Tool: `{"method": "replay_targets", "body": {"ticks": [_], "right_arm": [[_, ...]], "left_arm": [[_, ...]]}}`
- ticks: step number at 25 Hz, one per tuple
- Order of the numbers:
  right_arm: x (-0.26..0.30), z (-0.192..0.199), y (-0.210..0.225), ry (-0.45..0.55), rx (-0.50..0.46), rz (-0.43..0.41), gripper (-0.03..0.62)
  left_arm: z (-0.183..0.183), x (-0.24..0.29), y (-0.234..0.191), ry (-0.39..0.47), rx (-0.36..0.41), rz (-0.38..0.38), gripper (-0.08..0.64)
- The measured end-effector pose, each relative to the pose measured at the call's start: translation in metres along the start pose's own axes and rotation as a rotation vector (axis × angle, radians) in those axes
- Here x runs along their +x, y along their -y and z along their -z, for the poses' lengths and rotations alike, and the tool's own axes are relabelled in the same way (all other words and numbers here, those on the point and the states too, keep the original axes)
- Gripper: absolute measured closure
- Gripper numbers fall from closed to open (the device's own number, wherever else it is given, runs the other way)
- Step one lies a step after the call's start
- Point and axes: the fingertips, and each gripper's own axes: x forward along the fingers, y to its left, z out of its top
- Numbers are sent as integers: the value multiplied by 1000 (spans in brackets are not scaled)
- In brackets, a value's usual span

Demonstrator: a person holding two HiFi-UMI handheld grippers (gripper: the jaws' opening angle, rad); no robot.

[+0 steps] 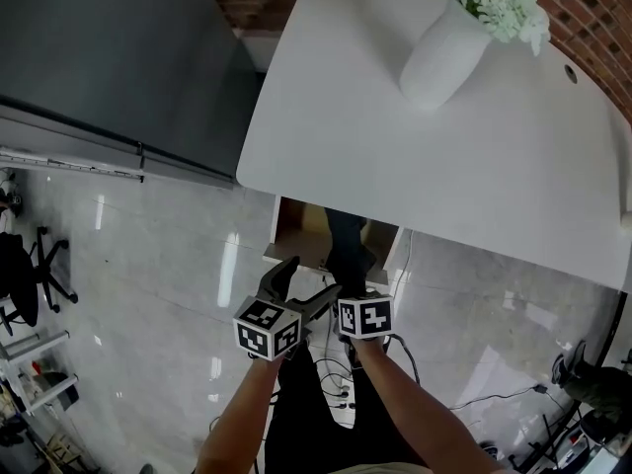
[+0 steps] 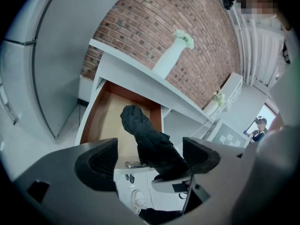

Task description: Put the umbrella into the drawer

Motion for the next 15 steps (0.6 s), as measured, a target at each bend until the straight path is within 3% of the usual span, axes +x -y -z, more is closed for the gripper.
{"method": "replay_targets", "body": {"ticks": [6,7,9,15], "right_arm": [[6,-7,5,-19,0,35,512],[7,-9,5,-24,-2,39,512],[10,-11,6,-33,-3,45,512],[18,-8,6,-64,26,53,512]], "left_arm": [[2,-2,-4,-18,-27,14,171],[-1,-4,-6,-11,-24,12,208],[-8,-7,-12,13,-10,-12,361],[-14,-12,-19,38,4,-39,513]]}}
